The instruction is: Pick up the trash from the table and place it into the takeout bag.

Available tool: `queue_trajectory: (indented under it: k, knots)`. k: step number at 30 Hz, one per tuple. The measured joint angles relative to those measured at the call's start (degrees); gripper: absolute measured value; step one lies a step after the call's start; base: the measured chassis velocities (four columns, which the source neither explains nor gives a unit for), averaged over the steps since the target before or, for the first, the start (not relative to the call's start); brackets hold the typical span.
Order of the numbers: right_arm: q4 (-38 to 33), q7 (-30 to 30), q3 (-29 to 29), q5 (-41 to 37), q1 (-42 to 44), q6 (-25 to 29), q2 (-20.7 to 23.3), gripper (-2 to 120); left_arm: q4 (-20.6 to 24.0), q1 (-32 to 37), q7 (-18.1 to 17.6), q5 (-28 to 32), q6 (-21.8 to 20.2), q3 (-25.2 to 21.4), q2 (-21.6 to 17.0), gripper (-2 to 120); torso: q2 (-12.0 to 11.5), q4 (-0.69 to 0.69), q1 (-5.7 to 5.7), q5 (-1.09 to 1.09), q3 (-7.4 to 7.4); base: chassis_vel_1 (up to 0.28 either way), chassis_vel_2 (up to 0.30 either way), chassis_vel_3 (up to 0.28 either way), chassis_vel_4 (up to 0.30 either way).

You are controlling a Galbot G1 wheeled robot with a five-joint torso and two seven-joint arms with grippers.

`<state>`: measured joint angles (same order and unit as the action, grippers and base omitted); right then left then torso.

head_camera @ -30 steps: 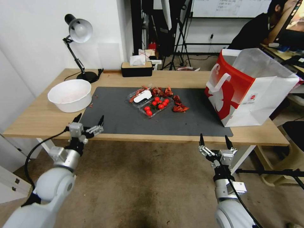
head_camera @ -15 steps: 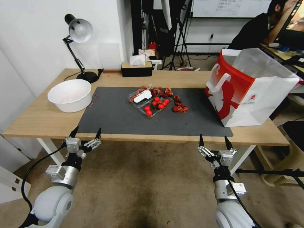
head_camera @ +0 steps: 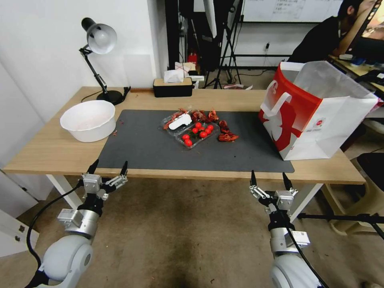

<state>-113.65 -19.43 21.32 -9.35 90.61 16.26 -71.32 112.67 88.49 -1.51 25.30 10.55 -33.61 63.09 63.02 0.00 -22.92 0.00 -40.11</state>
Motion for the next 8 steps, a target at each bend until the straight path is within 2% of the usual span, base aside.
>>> queue_trajectory:
  k: [8]
  knots:
    - [0.03,-0.07,-0.06,0.0,-0.01,0.02,0.0,100,-0.09,-0.01,0.08,-0.02,0.04,-0.01,0.01,100,0.0,0.0,0.0,0.0,0.0,0.0,0.0,0.0,0.0]
